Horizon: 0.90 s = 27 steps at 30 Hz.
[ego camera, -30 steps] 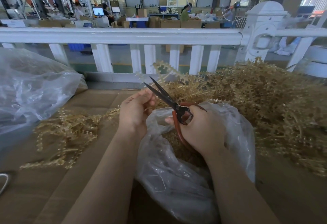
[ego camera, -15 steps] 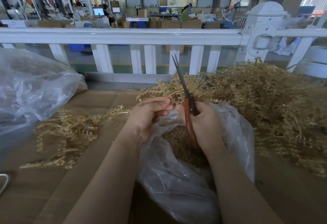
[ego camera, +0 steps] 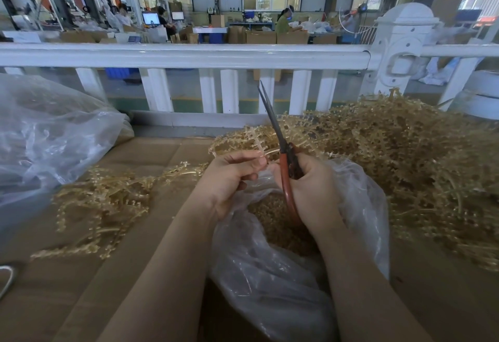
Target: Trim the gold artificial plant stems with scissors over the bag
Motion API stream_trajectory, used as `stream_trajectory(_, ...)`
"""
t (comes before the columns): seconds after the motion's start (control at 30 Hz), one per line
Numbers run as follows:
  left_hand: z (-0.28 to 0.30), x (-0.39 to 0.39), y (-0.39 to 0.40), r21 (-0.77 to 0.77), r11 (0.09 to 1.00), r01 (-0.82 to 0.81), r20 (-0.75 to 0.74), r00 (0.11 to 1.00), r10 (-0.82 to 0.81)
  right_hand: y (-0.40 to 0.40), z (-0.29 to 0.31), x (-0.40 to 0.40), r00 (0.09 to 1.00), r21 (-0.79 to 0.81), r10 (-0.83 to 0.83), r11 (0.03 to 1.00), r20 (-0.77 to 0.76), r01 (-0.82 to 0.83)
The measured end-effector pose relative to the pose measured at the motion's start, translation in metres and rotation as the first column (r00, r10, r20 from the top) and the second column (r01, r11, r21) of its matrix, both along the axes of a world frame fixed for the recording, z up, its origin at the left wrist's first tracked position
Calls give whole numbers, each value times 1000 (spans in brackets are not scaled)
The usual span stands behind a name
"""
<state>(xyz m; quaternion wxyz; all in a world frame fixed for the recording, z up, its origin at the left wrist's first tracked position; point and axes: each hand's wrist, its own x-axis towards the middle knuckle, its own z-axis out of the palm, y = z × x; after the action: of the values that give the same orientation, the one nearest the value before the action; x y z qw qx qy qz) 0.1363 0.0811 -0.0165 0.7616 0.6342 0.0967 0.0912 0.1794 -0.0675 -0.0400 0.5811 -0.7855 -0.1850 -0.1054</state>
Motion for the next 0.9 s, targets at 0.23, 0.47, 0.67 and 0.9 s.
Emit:
stream_trajectory(0.23, -1, 2, 7, -10, 998, -63, 44, 997, 63, 0, 0, -1, 999, -31, 42, 999, 30, -41)
stream_trajectory(0.47, -1, 1, 8, -6, 995, -103, 59, 993, 103, 1, -3, 0, 997, -73, -31, 997, 67, 35)
stream_trajectory(0.67, -1, 0, 11, -47, 977, -206, 147, 966, 211, -2, -4, -2, 972, -223, -106, 963, 208, 152)
stream_trajectory(0.9, -1, 1, 12, -6, 972, -233, 111, 966, 233, -1, -7, 1, 953, -431, -114, 872, 282, 232)
